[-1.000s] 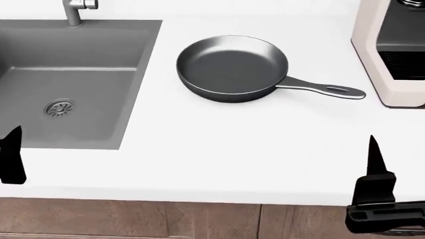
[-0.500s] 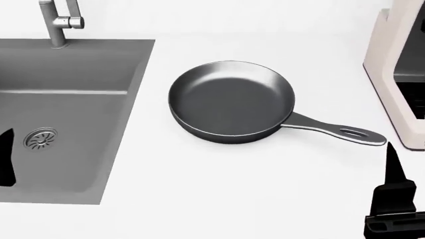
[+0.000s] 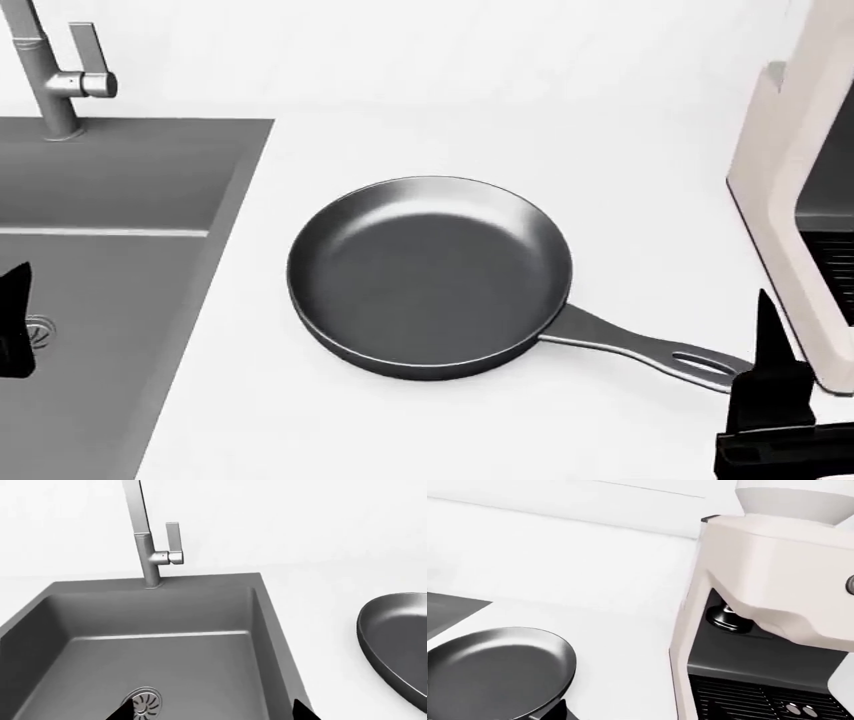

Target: Pick the pan and sponge and place them into the sink. Then turn on the water.

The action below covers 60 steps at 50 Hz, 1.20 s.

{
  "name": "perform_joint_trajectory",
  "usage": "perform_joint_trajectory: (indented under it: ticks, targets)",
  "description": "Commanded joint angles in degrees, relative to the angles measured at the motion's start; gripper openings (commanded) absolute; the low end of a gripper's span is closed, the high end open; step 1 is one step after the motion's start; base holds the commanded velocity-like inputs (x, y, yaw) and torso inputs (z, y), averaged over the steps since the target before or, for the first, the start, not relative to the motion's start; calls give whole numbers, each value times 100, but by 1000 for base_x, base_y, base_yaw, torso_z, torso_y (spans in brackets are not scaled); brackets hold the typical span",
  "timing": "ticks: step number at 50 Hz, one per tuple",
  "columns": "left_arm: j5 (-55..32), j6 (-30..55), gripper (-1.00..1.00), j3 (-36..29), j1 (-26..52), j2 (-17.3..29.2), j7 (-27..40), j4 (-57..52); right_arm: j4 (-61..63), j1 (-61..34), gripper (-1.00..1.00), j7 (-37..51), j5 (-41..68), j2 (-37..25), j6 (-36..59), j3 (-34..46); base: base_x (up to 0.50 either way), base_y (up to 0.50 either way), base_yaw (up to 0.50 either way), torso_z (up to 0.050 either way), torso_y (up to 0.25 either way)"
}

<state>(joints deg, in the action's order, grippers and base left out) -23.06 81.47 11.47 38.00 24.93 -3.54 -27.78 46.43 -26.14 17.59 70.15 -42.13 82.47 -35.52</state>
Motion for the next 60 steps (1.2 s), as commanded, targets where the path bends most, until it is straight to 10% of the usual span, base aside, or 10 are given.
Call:
perform_joint_trajectory:
  ticks: [1, 39, 60]
  targets:
    - [-10, -118, 100, -30, -30, -80, -24, -22, -99, -116, 100, 276, 330, 27, 137, 81, 90, 0, 0, 0, 0]
    - [-90, -233, 100, -28, -125, 71, -40, 87, -193, 359, 100, 468, 486, -93, -214, -43, 140, -23, 0, 0, 0]
    - [-118, -267, 100, -55, -164, 55, 19, 124, -1632, -1339, 100, -721, 656, -1059, 478, 2806, 0, 0, 0, 0, 0]
